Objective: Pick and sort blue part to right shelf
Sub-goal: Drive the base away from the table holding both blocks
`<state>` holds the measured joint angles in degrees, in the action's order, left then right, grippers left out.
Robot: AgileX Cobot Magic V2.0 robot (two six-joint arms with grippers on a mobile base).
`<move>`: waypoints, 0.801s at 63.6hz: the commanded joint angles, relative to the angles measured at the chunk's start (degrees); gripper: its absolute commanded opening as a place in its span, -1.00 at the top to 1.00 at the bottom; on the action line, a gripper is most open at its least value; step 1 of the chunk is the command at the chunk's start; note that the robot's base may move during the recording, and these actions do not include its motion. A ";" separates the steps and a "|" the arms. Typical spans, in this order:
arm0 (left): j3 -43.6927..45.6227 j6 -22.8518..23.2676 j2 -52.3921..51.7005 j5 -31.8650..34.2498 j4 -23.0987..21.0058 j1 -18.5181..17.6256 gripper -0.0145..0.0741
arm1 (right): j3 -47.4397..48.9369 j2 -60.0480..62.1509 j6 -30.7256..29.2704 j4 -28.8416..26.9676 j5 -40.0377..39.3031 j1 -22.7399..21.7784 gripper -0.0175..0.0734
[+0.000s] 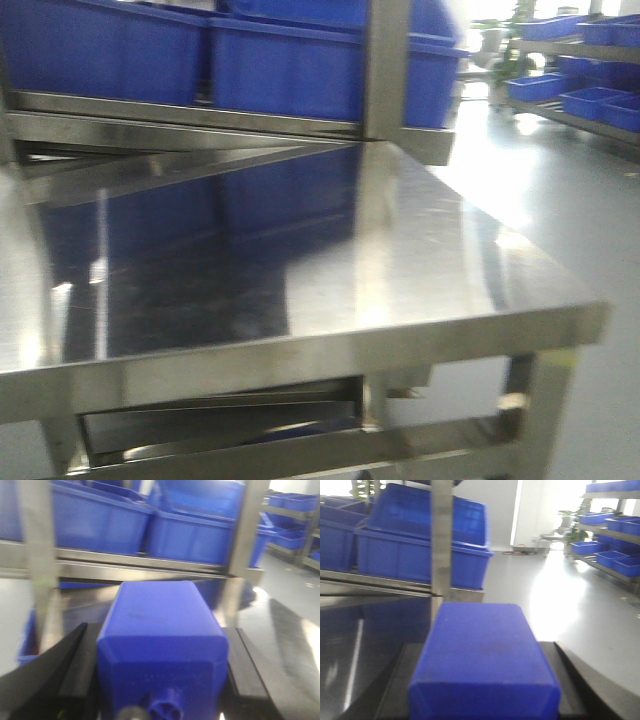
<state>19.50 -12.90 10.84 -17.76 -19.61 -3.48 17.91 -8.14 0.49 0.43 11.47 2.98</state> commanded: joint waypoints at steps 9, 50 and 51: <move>1.69 0.23 0.52 4.92 -0.54 0.16 -0.24 | 1.66 -0.46 -0.49 0.57 -5.37 -0.47 -0.33; 1.69 0.23 0.22 4.92 -0.54 -1.04 -0.24 | 1.66 -0.46 -0.49 0.57 -5.37 -0.60 -0.33; 1.69 0.23 0.22 4.92 -0.54 -1.04 -0.24 | 1.66 -0.46 -0.49 0.57 -5.37 -0.60 -0.33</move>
<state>19.50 -12.90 10.59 -17.90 -19.61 -4.04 17.91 -7.97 0.39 0.43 11.56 2.84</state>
